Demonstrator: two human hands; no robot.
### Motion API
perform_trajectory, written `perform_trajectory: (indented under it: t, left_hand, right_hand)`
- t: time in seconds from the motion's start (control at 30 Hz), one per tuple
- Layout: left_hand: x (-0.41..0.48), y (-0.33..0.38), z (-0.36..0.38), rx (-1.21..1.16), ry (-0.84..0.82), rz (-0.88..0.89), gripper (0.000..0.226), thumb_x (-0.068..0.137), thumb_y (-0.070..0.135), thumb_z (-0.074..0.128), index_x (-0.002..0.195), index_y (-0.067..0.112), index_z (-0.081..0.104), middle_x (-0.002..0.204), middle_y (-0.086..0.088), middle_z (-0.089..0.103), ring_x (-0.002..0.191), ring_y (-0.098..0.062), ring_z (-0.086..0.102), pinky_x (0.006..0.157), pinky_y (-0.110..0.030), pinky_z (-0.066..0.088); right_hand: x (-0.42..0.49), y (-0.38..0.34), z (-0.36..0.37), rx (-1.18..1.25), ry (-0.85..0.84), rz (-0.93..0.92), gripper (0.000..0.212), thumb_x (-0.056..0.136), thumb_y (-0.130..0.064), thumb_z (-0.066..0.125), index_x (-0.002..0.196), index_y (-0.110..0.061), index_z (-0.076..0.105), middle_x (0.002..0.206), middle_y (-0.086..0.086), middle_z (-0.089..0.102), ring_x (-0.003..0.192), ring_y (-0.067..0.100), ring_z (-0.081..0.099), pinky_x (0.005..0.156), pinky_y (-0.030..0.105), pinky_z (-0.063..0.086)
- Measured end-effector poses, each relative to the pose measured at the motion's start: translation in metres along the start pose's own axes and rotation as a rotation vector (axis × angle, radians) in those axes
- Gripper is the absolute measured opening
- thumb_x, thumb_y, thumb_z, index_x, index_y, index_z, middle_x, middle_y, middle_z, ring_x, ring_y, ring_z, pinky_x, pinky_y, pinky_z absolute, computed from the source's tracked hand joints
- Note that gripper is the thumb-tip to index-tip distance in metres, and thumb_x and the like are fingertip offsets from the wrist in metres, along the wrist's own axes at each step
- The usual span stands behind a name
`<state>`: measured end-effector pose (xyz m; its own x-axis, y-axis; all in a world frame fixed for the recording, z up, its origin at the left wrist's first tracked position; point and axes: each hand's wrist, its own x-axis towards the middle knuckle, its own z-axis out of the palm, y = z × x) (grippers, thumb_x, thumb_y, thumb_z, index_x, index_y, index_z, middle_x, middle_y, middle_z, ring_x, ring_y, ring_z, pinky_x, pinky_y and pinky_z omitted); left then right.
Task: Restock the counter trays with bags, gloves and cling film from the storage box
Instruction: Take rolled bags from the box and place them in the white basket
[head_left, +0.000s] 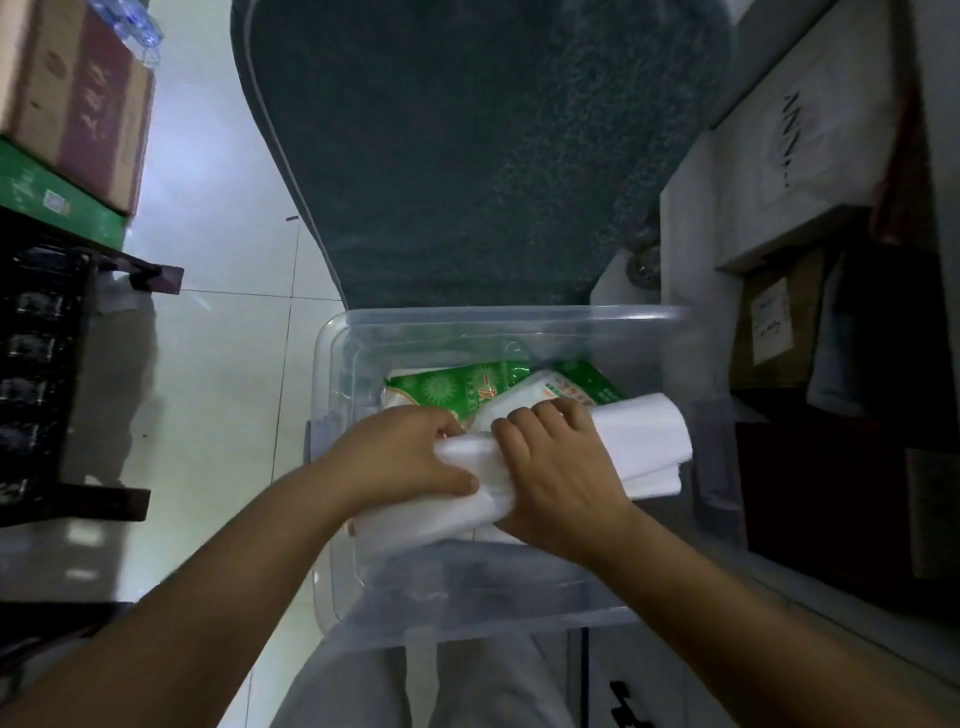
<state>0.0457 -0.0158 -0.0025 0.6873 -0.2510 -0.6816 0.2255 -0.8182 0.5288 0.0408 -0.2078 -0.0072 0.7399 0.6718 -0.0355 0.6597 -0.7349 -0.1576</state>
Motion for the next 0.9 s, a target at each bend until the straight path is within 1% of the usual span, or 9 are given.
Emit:
perform_trajectory:
  t: [0.07, 0.13, 0.27, 0.37, 0.43, 0.6, 0.73, 0.8, 0.9]
  left_hand:
    - [-0.007, 0.006, -0.016, -0.025, -0.096, 0.076, 0.022, 0.06, 0.048, 0.073, 0.07, 0.033, 0.06, 0.073, 0.01, 0.064, 0.07, -0.011, 0.06, 0.056, -0.027, 0.044]
    - [-0.018, 0.008, -0.028, 0.025, -0.102, 0.091, 0.019, 0.062, 0.042, 0.074, 0.071, 0.031, 0.062, 0.072, 0.009, 0.064, 0.068, -0.011, 0.06, 0.055, -0.027, 0.044]
    - [-0.041, 0.001, -0.058, 0.45, 0.169, 0.069, 0.017, 0.066, 0.042, 0.065, 0.082, 0.035, 0.061, 0.072, 0.01, 0.06, 0.068, -0.015, 0.055, 0.052, -0.023, 0.035]
    - [-0.056, -0.014, -0.081, 0.655, 0.295, -0.004, 0.014, 0.071, 0.035, 0.061, 0.072, 0.036, 0.047, 0.062, 0.009, 0.049, 0.062, -0.016, 0.05, 0.047, -0.022, 0.024]
    - [-0.065, -0.028, -0.09, 0.711, 0.379, -0.022, 0.02, 0.073, 0.031, 0.063, 0.07, 0.033, 0.043, 0.063, 0.006, 0.052, 0.059, -0.018, 0.048, 0.046, -0.021, 0.016]
    - [-0.075, -0.055, -0.087, 0.568, 0.521, -0.073, 0.009, 0.077, 0.022, 0.063, 0.072, 0.022, 0.056, 0.062, -0.002, 0.054, 0.055, -0.024, 0.043, 0.047, -0.021, 0.018]
    - [-0.076, -0.068, -0.072, 0.451, 0.567, -0.064, 0.001, 0.08, 0.017, 0.065, 0.079, 0.018, 0.065, 0.066, -0.006, 0.06, 0.058, -0.023, 0.045, 0.049, -0.022, 0.024]
    - [-0.075, -0.073, -0.065, 0.37, 0.557, -0.041, 0.003, 0.083, 0.012, 0.064, 0.084, 0.011, 0.067, 0.073, -0.012, 0.065, 0.061, -0.019, 0.043, 0.051, -0.016, 0.024]
    - [-0.076, -0.079, -0.062, 0.383, 0.539, -0.052, 0.01, 0.085, 0.024, 0.06, 0.079, 0.016, 0.06, 0.068, -0.008, 0.061, 0.06, -0.027, 0.052, 0.053, -0.027, 0.036]
  right_hand:
    - [-0.005, -0.005, -0.006, -0.018, 0.038, -0.021, 0.053, 0.063, -0.046, 0.064, 0.102, -0.012, 0.051, 0.088, 0.007, 0.059, 0.076, 0.028, 0.049, 0.076, 0.042, 0.035]
    - [-0.01, -0.007, -0.008, -0.033, 0.047, -0.019, 0.06, 0.062, -0.045, 0.066, 0.11, -0.012, 0.051, 0.094, 0.007, 0.061, 0.079, 0.028, 0.052, 0.078, 0.041, 0.034]
    - [-0.019, 0.011, 0.0, -0.083, -0.126, 0.207, 0.081, 0.061, -0.042, 0.076, 0.128, -0.009, 0.046, 0.107, 0.011, 0.064, 0.092, 0.031, 0.059, 0.08, 0.042, 0.048]
    - [-0.038, 0.019, 0.023, 0.04, -0.369, 0.562, 0.067, 0.076, -0.032, 0.067, 0.132, -0.008, 0.04, 0.114, 0.016, 0.061, 0.098, 0.033, 0.058, 0.081, 0.04, 0.048]
    - [-0.05, 0.01, 0.047, 0.119, -0.468, 0.634, 0.045, 0.083, -0.028, 0.057, 0.124, -0.012, 0.047, 0.11, 0.015, 0.064, 0.095, 0.032, 0.06, 0.077, 0.037, 0.049]
    - [-0.042, -0.024, 0.111, 0.403, -0.77, 0.436, 0.045, 0.09, -0.026, 0.053, 0.131, -0.009, 0.044, 0.135, 0.016, 0.048, 0.12, 0.029, 0.048, 0.097, 0.035, 0.041]
    - [-0.03, -0.034, 0.146, 0.19, -0.728, 0.337, 0.061, 0.09, -0.02, 0.049, 0.141, -0.002, 0.023, 0.149, 0.018, 0.028, 0.133, 0.03, 0.033, 0.11, 0.04, 0.026]
    - [-0.027, -0.038, 0.152, 0.119, -0.742, 0.357, 0.059, 0.089, -0.021, 0.051, 0.139, -0.003, 0.026, 0.144, 0.018, 0.035, 0.13, 0.029, 0.036, 0.107, 0.04, 0.029]
    - [-0.019, -0.043, 0.147, 0.014, -0.728, 0.305, 0.049, 0.085, -0.02, 0.058, 0.128, -0.004, 0.04, 0.132, 0.018, 0.044, 0.12, 0.032, 0.043, 0.1, 0.041, 0.036]
